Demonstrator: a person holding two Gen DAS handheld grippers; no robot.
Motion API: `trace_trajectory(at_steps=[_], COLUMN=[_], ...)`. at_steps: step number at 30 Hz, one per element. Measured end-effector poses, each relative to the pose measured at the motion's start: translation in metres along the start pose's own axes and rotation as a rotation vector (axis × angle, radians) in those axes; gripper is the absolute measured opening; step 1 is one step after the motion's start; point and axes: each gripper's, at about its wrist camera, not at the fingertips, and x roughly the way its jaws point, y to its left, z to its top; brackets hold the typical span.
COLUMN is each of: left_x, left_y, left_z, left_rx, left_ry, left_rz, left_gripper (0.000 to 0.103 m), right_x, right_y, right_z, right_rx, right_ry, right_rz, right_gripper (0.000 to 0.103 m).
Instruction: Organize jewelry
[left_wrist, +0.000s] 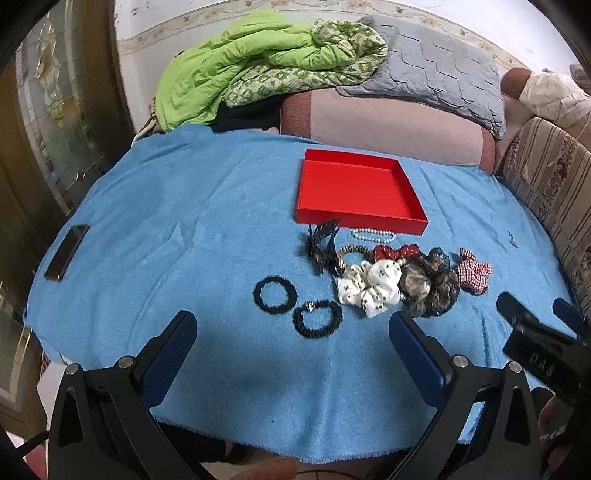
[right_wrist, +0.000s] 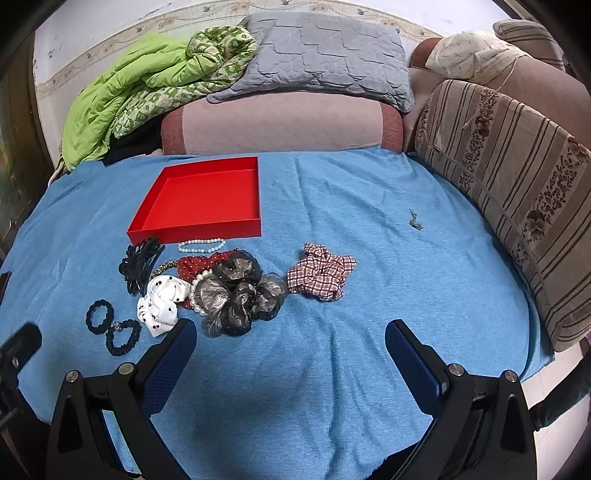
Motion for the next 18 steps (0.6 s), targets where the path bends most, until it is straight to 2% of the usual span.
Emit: trace_trajectory(at_steps=[4, 8, 18], left_x=[-0.002, -0.004, -0.016], left_y=[-0.003, -0.006, -0.012], left_z=[-0.014, -0.019, -0.021], left_rx=[0.008, 0.037, 0.049], left_ry=[0.025, 0.036, 0.002], left_rz=[0.029, 0.092, 0.036], left_gripper=[0.103, 0.103, 0.103], right_x=[-0.001, -0.002, 0.002], right_y=[-0.005, -0.011, -0.015], right_z=[0.003, 0.006, 0.005], right_rx=[0.012, 0.030, 0.043], right_ry=[-0.006, -0.012, -0.006], right_rz=[-0.007, -0.013, -0.013], right_gripper=[0.103, 0.103, 0.103])
